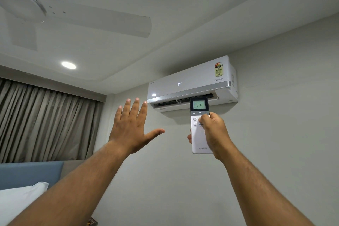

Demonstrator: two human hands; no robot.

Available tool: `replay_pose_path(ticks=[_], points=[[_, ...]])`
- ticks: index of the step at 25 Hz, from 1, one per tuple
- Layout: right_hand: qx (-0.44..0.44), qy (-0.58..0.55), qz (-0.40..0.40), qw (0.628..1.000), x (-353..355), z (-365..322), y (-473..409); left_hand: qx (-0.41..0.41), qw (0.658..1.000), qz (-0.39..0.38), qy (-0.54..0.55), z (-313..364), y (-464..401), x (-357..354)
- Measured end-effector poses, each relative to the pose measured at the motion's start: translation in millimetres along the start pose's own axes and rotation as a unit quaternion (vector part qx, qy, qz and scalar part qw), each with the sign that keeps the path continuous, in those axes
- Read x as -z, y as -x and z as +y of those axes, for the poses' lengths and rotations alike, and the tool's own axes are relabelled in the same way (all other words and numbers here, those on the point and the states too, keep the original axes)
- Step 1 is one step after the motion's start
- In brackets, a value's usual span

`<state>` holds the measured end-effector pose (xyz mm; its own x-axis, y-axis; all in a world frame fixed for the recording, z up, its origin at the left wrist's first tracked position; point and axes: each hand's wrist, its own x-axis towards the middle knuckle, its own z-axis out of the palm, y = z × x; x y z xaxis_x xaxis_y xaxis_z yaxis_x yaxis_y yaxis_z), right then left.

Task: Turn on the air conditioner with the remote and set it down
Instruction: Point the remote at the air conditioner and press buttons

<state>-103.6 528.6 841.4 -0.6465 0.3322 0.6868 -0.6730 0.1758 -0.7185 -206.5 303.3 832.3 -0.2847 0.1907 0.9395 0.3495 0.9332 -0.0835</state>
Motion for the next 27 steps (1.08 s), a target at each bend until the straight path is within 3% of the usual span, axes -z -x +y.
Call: replay_pose_path(ticks=[18, 22, 27], points=[[-0.022, 0.019, 0.002, 1.000, -9.3, 15.0, 0.3, 0.009, 0.999, -0.020, 0.028, -10.5, 2.5, -17.2], [-0.031, 0.003, -0.003, 1.000, -20.4, 17.9, 3.0, 0.049, 0.983, -0.050, 0.171, -9.1, 6.8, -15.1], [-0.073, -0.042, -0.027, 0.996, -49.2, 23.0, 7.7, 0.144, 0.913, -0.035, 0.379, -7.6, 5.9, -1.8]])
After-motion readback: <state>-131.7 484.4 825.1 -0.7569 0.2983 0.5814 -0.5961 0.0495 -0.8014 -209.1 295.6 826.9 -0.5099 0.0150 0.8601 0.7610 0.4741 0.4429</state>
